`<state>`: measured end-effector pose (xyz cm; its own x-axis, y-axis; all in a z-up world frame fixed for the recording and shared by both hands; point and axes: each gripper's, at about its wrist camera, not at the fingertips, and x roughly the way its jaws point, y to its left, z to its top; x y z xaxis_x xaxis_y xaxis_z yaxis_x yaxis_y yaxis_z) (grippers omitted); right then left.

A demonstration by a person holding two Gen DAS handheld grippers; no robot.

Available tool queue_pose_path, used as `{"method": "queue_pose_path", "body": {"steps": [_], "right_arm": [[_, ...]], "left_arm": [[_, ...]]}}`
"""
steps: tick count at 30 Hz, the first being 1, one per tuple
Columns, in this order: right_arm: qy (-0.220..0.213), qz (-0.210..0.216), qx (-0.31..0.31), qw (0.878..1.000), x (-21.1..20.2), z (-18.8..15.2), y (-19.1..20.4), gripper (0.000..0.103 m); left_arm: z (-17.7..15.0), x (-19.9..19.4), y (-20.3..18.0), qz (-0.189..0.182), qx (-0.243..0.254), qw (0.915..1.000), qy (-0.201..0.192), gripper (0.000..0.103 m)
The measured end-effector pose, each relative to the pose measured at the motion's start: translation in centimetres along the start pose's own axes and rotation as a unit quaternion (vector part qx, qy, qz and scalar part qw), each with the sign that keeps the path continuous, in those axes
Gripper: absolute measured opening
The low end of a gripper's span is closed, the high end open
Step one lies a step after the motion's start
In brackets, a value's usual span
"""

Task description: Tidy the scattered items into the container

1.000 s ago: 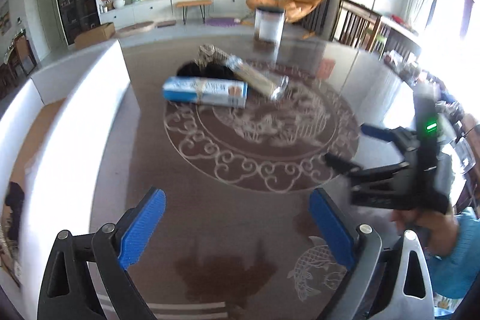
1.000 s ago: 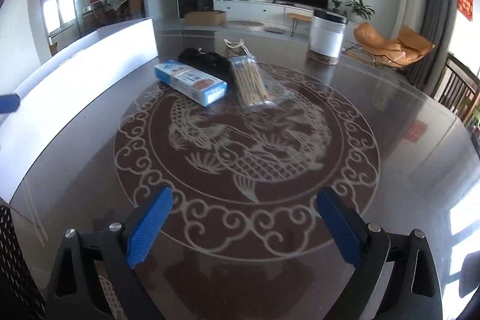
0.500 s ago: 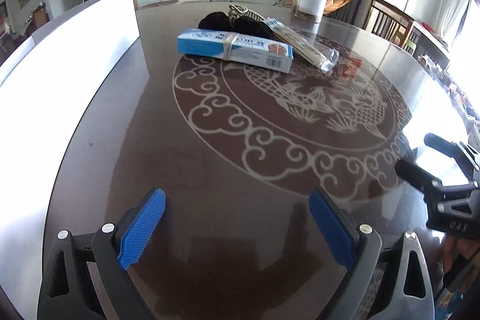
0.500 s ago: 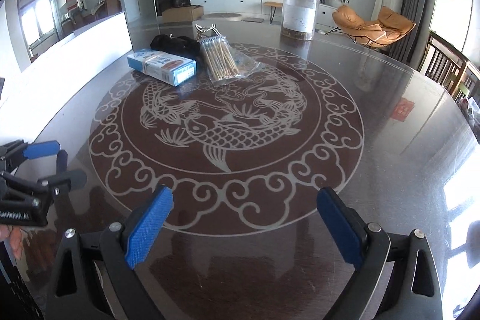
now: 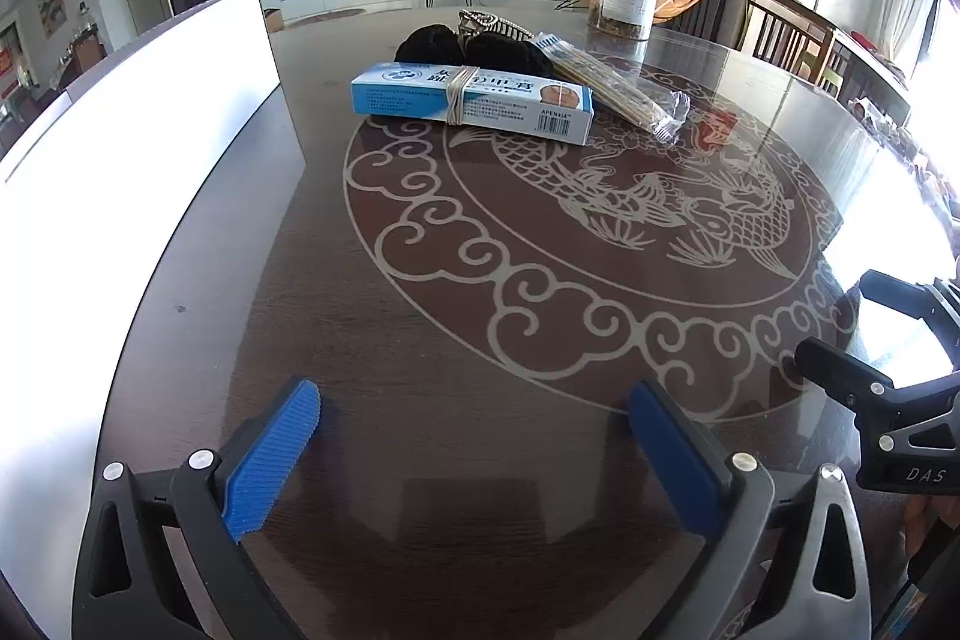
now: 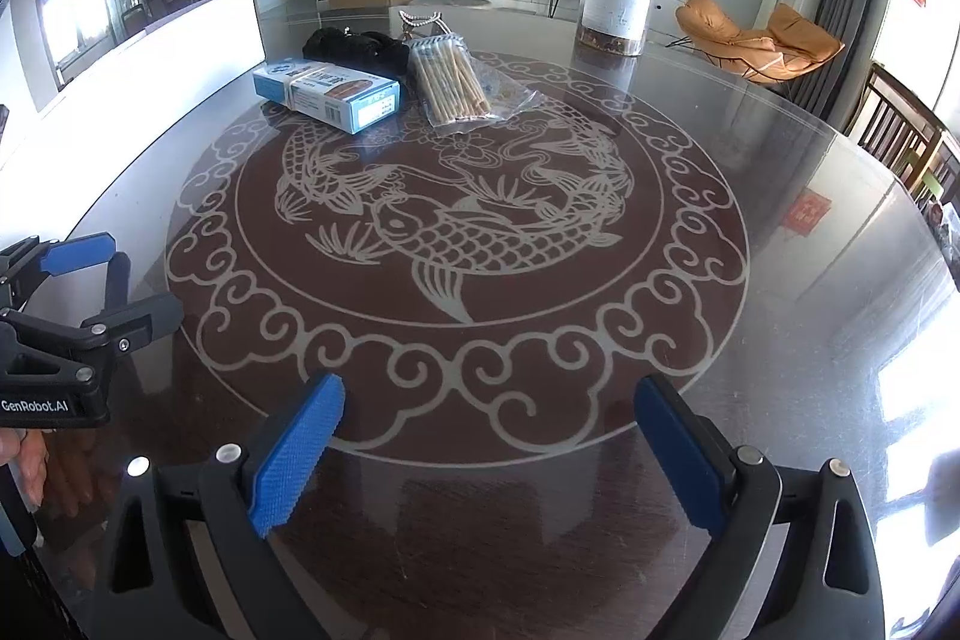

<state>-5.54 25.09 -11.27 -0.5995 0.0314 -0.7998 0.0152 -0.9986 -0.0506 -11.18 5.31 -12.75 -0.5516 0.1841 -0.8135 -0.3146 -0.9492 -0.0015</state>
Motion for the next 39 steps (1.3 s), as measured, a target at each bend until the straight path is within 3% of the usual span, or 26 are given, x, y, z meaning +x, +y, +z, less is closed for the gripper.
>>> {"method": "queue_pose_path", "body": {"steps": [4, 39], "right_arm": [[0.005, 0.002, 0.008, 1.000, 0.23, -0.07, -0.20, 0.103], [0.010, 0.007, 0.019, 1.000, 0.46, -0.02, -0.58, 0.103]], "left_arm": [[0.00, -0.01, -0.01, 0.000, 0.000, 1.0000, 0.000, 0.103], [0.00, -0.02, -0.01, 0.000, 0.000, 1.0000, 0.000, 0.103]]}}
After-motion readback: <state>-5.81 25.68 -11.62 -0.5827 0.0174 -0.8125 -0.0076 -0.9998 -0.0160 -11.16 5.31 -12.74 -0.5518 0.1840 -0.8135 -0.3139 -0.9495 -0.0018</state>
